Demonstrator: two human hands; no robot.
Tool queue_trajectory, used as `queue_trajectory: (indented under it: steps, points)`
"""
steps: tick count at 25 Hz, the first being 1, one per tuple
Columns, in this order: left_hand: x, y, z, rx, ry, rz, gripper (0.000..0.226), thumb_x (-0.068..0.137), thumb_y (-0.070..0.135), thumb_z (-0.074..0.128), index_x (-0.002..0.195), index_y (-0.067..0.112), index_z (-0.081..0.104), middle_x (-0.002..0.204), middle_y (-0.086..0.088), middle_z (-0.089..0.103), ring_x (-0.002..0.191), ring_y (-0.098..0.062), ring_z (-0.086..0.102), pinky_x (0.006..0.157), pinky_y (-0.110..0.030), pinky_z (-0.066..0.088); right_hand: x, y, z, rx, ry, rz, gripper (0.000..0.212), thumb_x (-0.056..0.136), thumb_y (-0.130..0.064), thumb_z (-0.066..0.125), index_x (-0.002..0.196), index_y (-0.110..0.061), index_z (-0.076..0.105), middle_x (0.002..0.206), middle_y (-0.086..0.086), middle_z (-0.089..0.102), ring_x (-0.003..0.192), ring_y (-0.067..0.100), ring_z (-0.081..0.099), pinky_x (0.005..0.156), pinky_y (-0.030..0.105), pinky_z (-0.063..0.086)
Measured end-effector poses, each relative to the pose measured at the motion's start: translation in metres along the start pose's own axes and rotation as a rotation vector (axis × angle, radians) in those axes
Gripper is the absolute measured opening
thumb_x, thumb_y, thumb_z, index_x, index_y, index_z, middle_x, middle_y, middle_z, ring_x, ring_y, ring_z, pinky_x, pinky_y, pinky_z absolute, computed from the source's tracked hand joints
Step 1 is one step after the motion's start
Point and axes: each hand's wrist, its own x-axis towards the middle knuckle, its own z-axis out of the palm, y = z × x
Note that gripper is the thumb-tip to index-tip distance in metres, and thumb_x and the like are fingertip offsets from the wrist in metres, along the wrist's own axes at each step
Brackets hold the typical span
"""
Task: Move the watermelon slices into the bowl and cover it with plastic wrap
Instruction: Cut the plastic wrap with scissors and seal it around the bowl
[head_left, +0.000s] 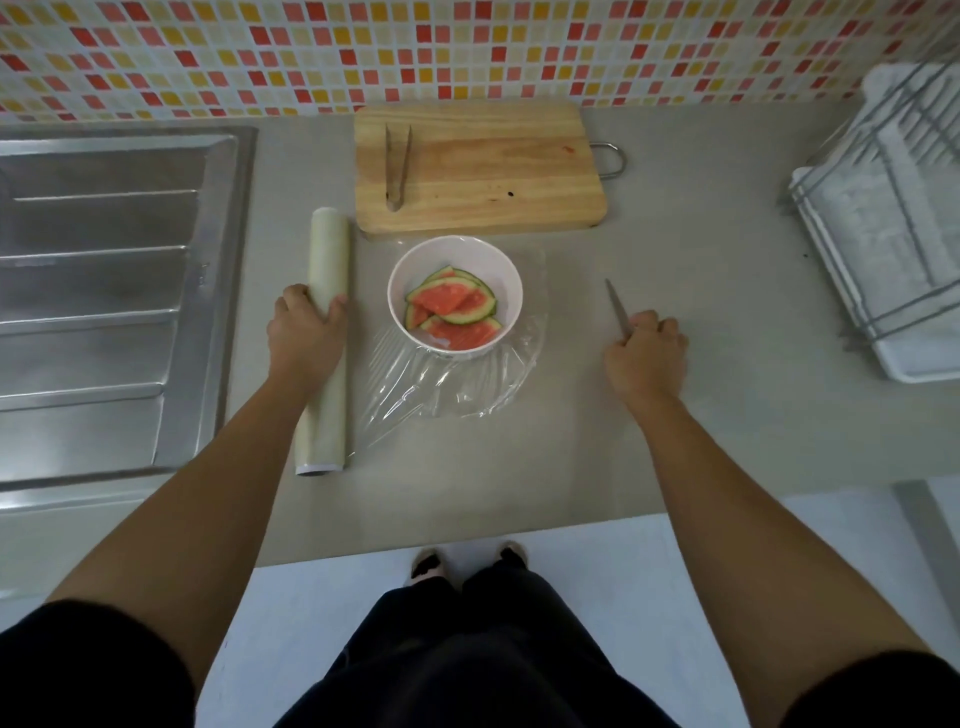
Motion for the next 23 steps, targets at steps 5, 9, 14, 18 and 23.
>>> queue_trajectory:
  steps: [5,9,14,18,23]
  points:
    - [-0.001,0.001,0.001,0.004,-0.001,-0.013,0.052,0.092,0.035,0.048,0.125,-0.005,0.04,0.128,-0.028,0.047,0.117,-0.043,0.045,0.1,-0.045,0.036,-0.006,0.004,0.001,-0.002,-0.025,-0.022,0.038,0.083,-0.005,0.053,0.121,-0.001,0.048,0.13,0.026,0.04,0.114,0.044,0.044,0.099,0.041,0.035]
    - [0.0,0.0,0.001,0.015,0.007,0.0,0.052,0.092,0.035,0.048,0.125,-0.005,0.04,0.127,-0.029,0.047,0.116,-0.044,0.045,0.099,-0.045,0.035,-0.004,0.007,-0.003,0.002,-0.025,-0.02,0.034,0.09,-0.005,0.048,0.124,-0.001,0.046,0.129,0.028,0.04,0.111,0.047,0.047,0.097,0.043,0.037]
    - [0.0,-0.002,0.002,0.018,0.01,0.013,0.051,0.092,0.035,0.048,0.124,-0.005,0.04,0.126,-0.029,0.048,0.115,-0.044,0.045,0.098,-0.044,0.035,-0.004,0.002,-0.008,-0.004,-0.05,-0.06,0.04,0.09,-0.002,0.048,0.13,-0.006,0.041,0.129,0.029,0.037,0.111,0.049,0.046,0.095,0.046,0.039]
    - [0.0,-0.002,0.003,0.024,0.007,0.016,0.051,0.092,0.035,0.048,0.123,-0.005,0.04,0.125,-0.029,0.048,0.114,-0.044,0.045,0.097,-0.044,0.035,-0.012,-0.011,-0.011,0.219,-0.043,-0.074,0.053,0.086,0.006,0.046,0.134,-0.012,0.037,0.131,0.027,0.032,0.11,0.047,0.046,0.095,0.042,0.039]
    - [-0.001,0.001,0.003,0.029,0.021,0.021,0.049,0.092,0.032,0.049,0.122,-0.006,0.04,0.124,-0.029,0.049,0.114,-0.043,0.046,0.097,-0.044,0.035,-0.013,-0.035,-0.02,0.488,-0.071,-0.186,0.05,0.096,-0.012,0.036,0.144,-0.015,0.022,0.125,0.023,0.04,0.107,0.036,0.048,0.09,0.032,0.036]
